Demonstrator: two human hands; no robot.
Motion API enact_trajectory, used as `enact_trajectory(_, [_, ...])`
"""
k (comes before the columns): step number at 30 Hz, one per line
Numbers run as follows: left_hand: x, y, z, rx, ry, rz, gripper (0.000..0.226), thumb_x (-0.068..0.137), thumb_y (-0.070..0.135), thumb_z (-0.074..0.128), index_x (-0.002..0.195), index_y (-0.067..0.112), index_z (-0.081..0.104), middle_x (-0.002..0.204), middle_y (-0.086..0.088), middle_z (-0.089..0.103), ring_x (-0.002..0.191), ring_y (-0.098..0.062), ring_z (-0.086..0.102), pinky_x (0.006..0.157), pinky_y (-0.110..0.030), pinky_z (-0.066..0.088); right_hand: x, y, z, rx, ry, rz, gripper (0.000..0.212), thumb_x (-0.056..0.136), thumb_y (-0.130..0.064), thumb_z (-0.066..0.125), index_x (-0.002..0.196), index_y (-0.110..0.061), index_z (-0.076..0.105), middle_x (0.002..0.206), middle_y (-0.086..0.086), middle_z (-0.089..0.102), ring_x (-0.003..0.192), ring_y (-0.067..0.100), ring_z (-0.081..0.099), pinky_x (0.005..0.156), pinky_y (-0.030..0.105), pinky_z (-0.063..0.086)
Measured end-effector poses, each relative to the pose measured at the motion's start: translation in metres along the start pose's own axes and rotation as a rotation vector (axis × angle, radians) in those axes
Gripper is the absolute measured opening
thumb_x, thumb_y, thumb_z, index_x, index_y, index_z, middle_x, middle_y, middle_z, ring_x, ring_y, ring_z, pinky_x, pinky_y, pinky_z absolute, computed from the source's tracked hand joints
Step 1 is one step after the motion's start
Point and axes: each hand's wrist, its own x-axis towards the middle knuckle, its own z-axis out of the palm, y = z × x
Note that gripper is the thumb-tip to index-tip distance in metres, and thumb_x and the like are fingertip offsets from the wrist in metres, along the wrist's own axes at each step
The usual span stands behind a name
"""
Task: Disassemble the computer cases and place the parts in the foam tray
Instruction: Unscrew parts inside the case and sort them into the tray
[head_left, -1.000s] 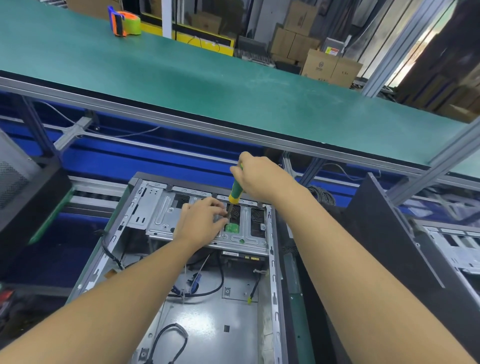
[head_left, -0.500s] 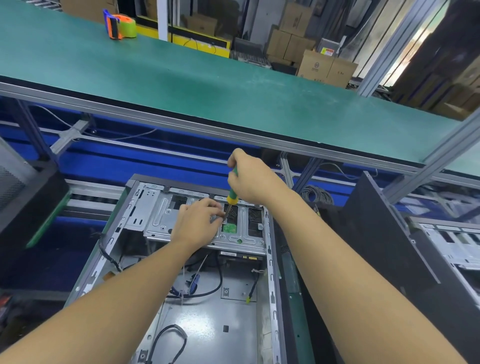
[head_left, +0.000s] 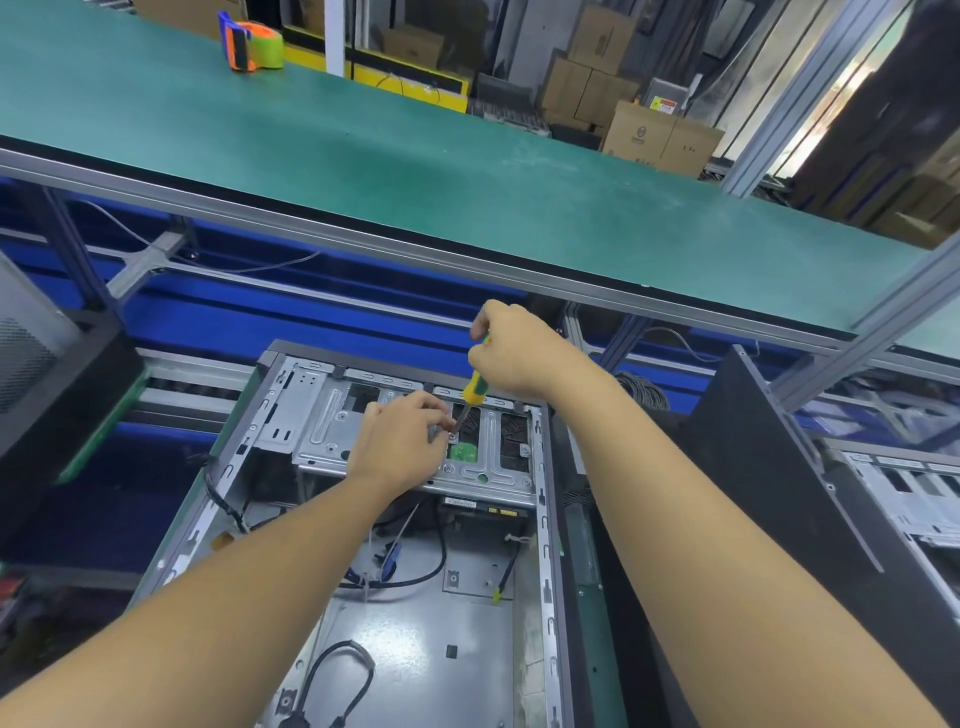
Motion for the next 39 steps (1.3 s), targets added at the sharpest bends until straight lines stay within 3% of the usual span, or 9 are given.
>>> enact_trajectory(6, [0.000,0.002,-0.002,-0.004,-0.012,0.004,0.020,0.092,0.034,0.059,0.104,0.036,0.075,0.119,0.024,0.057,0.109,-0.001,0.052,0.091,-0.028,0.023,-0.007,-0.005,0.003,-0.184,0.075,0.070,0.049,0.102,-0.055,0.035,0.128,-0.014,0.043,0.125,0.012,0.052,0.105,0.037,0.054,0.074,0.041,0.039])
enact_trajectory(9, [-0.001,0.003,-0.003,0.004,-0.013,0.002,0.020,0.092,0.033,0.059,0.105,0.036,0.074,0.121,0.023,0.057,0.111,-0.002,0.052,0.093,-0.030,0.025,-0.007,-0.008,0.007,-0.193,0.137,-0.009,0.026,0.108,-0.036,0.035,0.112,-0.011,0.040,0.109,0.014,0.059,0.079,0.030,0.052,0.064,0.039,0.039])
enact_trajectory(13, [-0.001,0.004,-0.002,0.019,-0.015,0.004,0.020,0.092,0.033,0.058,0.103,0.035,0.074,0.120,0.022,0.058,0.111,-0.003,0.052,0.094,-0.032,0.027,-0.006,-0.008,-0.009,-0.009,-0.110,-0.033,0.023,0.094,-0.012,0.049,0.115,-0.020,0.050,0.115,0.002,0.051,0.112,0.028,0.045,0.088,0.042,0.044])
enact_trajectory(19, [-0.002,0.004,-0.003,-0.008,-0.011,0.003,0.021,0.091,0.032,0.058,0.103,0.036,0.074,0.118,0.023,0.058,0.106,-0.001,0.052,0.093,-0.031,0.027,-0.010,-0.013,0.000,-0.275,0.062,0.117,0.059,0.102,-0.060,0.031,0.135,-0.012,0.040,0.130,0.015,0.052,0.107,0.038,0.054,0.075,0.041,0.037])
enact_trajectory(23, [-0.002,0.004,-0.004,0.002,-0.014,0.010,0.021,0.091,0.032,0.058,0.104,0.036,0.074,0.119,0.022,0.058,0.109,-0.002,0.052,0.093,-0.031,0.026,-0.007,-0.014,0.002,-0.157,0.093,0.026,0.017,0.105,-0.024,0.040,0.112,-0.008,0.044,0.099,0.011,0.058,0.086,0.033,0.054,0.065,0.038,0.039])
enact_trajectory(27, [-0.003,0.004,-0.004,0.013,-0.014,0.009,0.021,0.091,0.032,0.058,0.104,0.036,0.074,0.119,0.022,0.058,0.109,-0.002,0.052,0.094,-0.032,0.027,-0.008,-0.015,-0.010,-0.063,-0.123,0.024,0.027,0.095,-0.023,0.053,0.121,-0.019,0.050,0.118,0.005,0.047,0.113,0.030,0.047,0.082,0.036,0.038])
enact_trajectory(31, [-0.004,0.006,-0.005,0.008,-0.013,0.008,0.022,0.091,0.031,0.057,0.105,0.035,0.074,0.119,0.022,0.057,0.108,-0.002,0.052,0.096,-0.033,0.029,-0.010,-0.013,-0.001,-0.221,0.020,0.121,0.056,0.100,-0.056,0.040,0.137,-0.013,0.038,0.134,0.014,0.044,0.111,0.038,0.053,0.074,0.040,0.039])
enact_trajectory(34, [-0.004,0.007,-0.006,0.003,-0.015,0.009,0.023,0.091,0.030,0.058,0.106,0.035,0.074,0.119,0.021,0.057,0.109,-0.002,0.052,0.096,-0.031,0.027,-0.010,-0.014,0.005,-0.206,0.147,0.053,0.032,0.107,-0.036,0.036,0.121,-0.008,0.041,0.113,0.015,0.059,0.080,0.030,0.054,0.059,0.038,0.038])
enact_trajectory(39, [-0.003,0.006,-0.005,0.017,-0.016,0.007,0.023,0.091,0.030,0.057,0.106,0.034,0.074,0.121,0.021,0.058,0.109,-0.003,0.052,0.097,-0.035,0.029,-0.007,-0.012,-0.007,-0.062,-0.077,0.014,0.027,0.095,-0.016,0.050,0.121,-0.020,0.048,0.118,0.004,0.038,0.111,0.026,0.036,0.079,0.040,0.036])
